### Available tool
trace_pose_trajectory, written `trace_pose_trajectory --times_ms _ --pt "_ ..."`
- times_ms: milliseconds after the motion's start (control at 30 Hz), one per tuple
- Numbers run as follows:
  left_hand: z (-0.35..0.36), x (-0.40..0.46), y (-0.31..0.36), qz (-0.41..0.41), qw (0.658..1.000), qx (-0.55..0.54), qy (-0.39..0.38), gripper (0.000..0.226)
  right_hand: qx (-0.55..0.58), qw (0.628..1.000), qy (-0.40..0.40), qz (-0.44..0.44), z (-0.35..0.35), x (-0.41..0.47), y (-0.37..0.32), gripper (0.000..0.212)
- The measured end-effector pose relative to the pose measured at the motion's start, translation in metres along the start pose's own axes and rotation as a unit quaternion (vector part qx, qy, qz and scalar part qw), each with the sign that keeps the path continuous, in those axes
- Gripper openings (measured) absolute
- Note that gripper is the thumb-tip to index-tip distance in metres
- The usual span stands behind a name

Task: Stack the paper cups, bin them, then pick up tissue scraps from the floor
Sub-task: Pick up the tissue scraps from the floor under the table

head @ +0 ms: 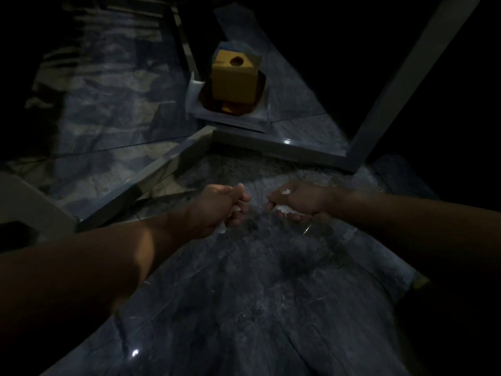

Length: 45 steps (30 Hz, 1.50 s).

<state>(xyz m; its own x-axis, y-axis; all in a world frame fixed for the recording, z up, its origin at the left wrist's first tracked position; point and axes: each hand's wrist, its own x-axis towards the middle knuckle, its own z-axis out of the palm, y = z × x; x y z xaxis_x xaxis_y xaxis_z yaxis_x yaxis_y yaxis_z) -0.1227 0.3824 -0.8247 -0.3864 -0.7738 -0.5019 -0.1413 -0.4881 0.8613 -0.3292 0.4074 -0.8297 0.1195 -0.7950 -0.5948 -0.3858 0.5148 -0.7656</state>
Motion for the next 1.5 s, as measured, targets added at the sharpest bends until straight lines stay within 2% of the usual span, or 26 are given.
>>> trace_pose_trajectory --times_ms 233,400,500,633,700,800,900,967,1067,1167,1267,1333,1367,1433,1467,1500 --pt "-0.001 0.0 0.0 -0.033 0.999 0.028 0.003 0.062 0.031 0.998 -0.022 0.048 -0.002 0.001 -0.004 0.06" --pt "-0.002 0.006 0.001 -0.069 0.998 -0.01 -0.006 0.068 0.082 0.994 -0.026 0.074 -0.006 0.004 -0.003 0.064" --pt "-0.004 0.014 -0.001 -0.095 0.994 -0.057 -0.026 0.057 0.109 0.989 -0.036 0.089 -0.009 0.01 -0.001 0.052" --pt "-0.006 0.025 -0.008 -0.103 0.99 -0.085 -0.037 0.019 0.134 0.985 -0.05 0.099 -0.011 0.02 0.007 0.035" --pt "-0.004 0.03 -0.014 -0.093 0.994 -0.062 -0.003 0.021 0.143 0.984 -0.037 0.102 -0.011 0.025 0.012 0.035" --pt "0.004 0.031 -0.017 -0.082 0.996 -0.047 0.008 0.027 0.158 0.98 0.009 0.125 -0.007 0.026 0.018 0.04" --pt "0.014 0.019 -0.018 -0.111 0.99 -0.086 0.023 0.029 0.195 0.972 0.057 0.122 0.004 0.01 0.023 0.037" --pt "0.019 -0.002 -0.021 -0.149 0.983 -0.103 0.013 0.032 0.232 0.959 0.083 0.14 0.017 -0.01 0.031 0.035" --pt "0.025 -0.047 -0.031 -0.195 0.98 -0.04 0.011 0.036 0.309 0.929 0.071 0.189 0.044 -0.054 0.049 0.033" --pt "0.045 -0.101 -0.032 -0.237 0.971 0.029 -0.007 0.042 0.467 0.856 0.074 0.209 0.074 -0.115 0.065 0.036" --pt "0.069 -0.147 -0.019 -0.302 0.953 0.0 -0.015 0.045 0.524 0.813 0.104 0.231 0.1 -0.18 0.079 0.037" --pt "0.09 -0.166 0.001 -0.358 0.931 -0.065 -0.04 0.029 0.535 0.792 0.124 0.266 0.106 -0.226 0.077 0.039" --pt "0.105 -0.173 0.011 -0.372 0.922 -0.095 -0.051 0.024 0.536 0.787 0.137 0.273 0.104 -0.25 0.074 0.037" --pt "0.141 -0.184 0.03 -0.37 0.92 -0.106 -0.068 0.029 0.487 0.817 0.159 0.263 0.092 -0.296 0.066 0.022" --pt "0.161 -0.188 0.039 -0.358 0.928 -0.07 -0.078 0.035 0.473 0.83 0.166 0.246 0.083 -0.316 0.06 0.017" --pt "0.182 -0.191 0.048 -0.338 0.937 -0.018 -0.091 0.039 0.478 0.825 0.184 0.237 0.073 -0.334 0.056 0.015"
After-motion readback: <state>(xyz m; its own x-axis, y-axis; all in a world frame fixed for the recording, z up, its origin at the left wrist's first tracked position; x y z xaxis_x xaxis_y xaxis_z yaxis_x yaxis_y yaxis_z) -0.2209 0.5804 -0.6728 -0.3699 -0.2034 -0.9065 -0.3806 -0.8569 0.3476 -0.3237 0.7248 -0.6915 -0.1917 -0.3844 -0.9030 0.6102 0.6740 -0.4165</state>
